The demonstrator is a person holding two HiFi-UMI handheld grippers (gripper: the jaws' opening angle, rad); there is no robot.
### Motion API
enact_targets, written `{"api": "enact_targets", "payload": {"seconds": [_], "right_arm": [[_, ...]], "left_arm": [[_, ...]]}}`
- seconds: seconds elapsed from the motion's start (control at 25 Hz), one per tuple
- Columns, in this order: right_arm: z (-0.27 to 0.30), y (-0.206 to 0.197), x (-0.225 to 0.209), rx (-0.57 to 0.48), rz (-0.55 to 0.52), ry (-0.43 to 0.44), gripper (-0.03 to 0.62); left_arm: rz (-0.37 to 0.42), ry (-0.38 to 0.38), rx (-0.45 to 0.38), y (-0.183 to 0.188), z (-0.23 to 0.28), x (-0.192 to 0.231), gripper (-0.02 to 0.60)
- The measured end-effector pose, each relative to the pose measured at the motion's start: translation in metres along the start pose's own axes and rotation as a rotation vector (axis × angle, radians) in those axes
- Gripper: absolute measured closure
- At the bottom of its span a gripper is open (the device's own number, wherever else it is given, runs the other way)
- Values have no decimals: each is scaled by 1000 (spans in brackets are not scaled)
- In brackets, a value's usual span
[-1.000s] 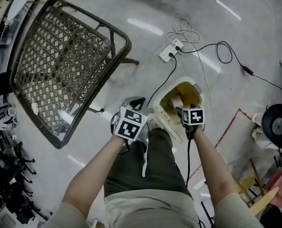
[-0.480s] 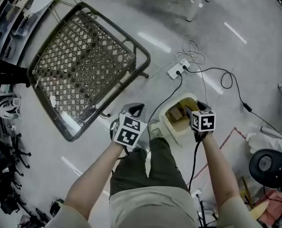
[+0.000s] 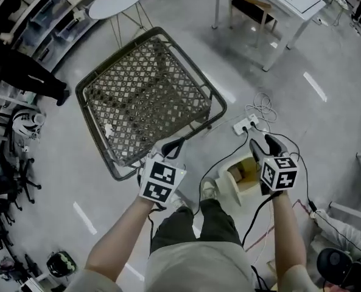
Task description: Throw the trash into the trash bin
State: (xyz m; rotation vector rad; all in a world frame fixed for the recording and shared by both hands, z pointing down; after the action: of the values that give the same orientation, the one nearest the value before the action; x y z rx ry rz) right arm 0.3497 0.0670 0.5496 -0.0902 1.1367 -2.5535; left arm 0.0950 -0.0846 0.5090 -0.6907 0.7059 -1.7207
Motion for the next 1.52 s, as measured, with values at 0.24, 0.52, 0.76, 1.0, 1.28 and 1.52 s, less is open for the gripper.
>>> {"api": "enact_targets", "payload": {"seconds": [0.24,0.52,0.76,1.0,1.28,1.52], "right_arm": [[-51,89,59,-172,-88,97,353],[-105,162,137,-353,-201,234,353],[-144,190,213,-451,-292,383,353],[-165,203,276,-472,-292,559,352],[-179,199,334,-470,-359,696,352],[-177,194,363,-451,-411,735,352]], "left_arm": [[-23,125,-83,22,-86,26,578],[1,258,-170,27,-177,34,578],[6,376,-232,22,-258,31,578],[20,501,-260,18,-327,17,578],[43,638,-224,-1,-380,-2,578],[-27,661,-256,-20,-397,3,578]]}}
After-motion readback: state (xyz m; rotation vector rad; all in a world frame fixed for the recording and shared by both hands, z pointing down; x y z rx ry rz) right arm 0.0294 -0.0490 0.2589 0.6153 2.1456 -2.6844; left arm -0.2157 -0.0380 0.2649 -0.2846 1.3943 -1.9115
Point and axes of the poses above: the fingertips, and each gripper's own axes: z forward along the fingers, x to its left, y out of its top, the point moved 7 cm from there along -z, backward along the fingers, and after that the axes turned 8 degrees about -y, right-handed, at the moved point
